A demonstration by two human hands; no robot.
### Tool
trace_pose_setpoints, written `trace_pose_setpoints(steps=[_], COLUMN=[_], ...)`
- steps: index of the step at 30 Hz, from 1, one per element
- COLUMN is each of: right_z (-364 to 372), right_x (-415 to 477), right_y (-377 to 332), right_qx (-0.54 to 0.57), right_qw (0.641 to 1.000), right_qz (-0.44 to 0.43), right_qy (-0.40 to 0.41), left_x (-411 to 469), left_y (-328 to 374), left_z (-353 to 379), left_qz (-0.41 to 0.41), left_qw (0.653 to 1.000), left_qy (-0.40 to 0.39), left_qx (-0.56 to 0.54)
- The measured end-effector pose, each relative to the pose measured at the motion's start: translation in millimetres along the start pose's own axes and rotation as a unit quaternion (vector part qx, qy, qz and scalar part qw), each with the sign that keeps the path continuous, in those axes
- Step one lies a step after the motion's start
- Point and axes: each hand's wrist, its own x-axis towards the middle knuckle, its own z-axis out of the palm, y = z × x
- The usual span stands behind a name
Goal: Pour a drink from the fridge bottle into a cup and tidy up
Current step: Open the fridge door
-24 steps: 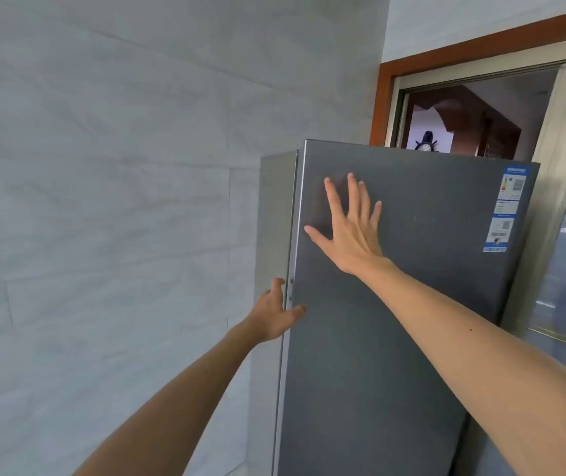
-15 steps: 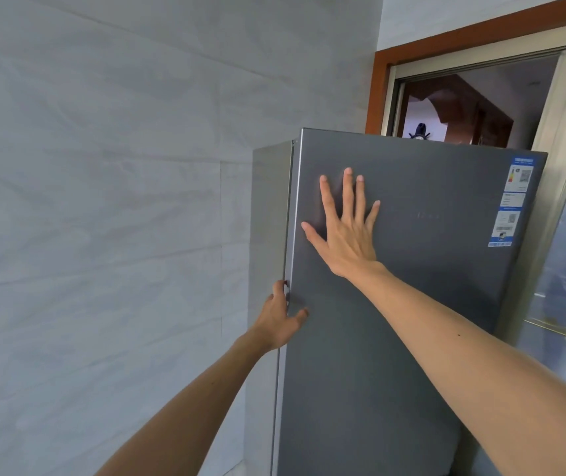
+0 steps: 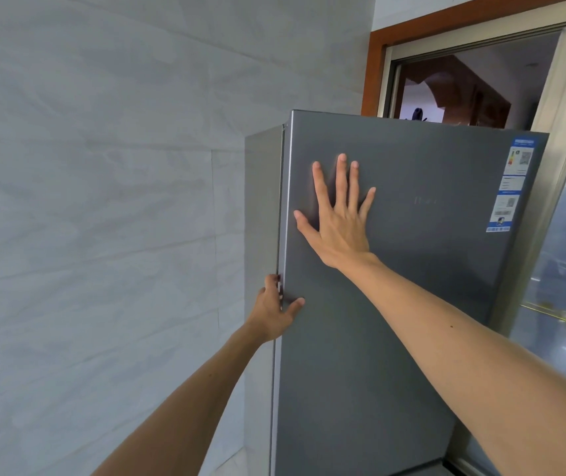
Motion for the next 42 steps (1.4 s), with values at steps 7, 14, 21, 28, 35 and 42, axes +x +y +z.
trace_pose_setpoints(steps=[7,14,21,28,35,42], right_z=[-9,-20,-33,-55,-96,-141], right_x=[-3,-5,-13,-34,-62,-94], right_y=[2,6,10,12,10,13], right_qx=[0.003,0.008,0.031,0.047,0.092,0.140], right_qw=[1.000,0.998,0.993,0.996,0.993,0.988], right_qz=[-0.010,-0.029,-0.039,-0.035,-0.009,0.030], right_qy=[-0.022,-0.062,-0.105,-0.073,-0.077,-0.063], left_x=[-2,-4,-10,-42,-86,-137], left_y=[1,7,14,25,46,76], left_z=[-1,-1,-2,8,20,46], left_qz=[-0.017,-0.030,-0.045,-0.047,-0.047,-0.021], left_qw=[1.000,0.999,0.999,0.998,0.999,1.000], left_qy=[-0.002,0.001,0.000,0.000,0.004,0.003], left_qx=[-0.007,-0.015,-0.021,-0.028,-0.027,-0.018])
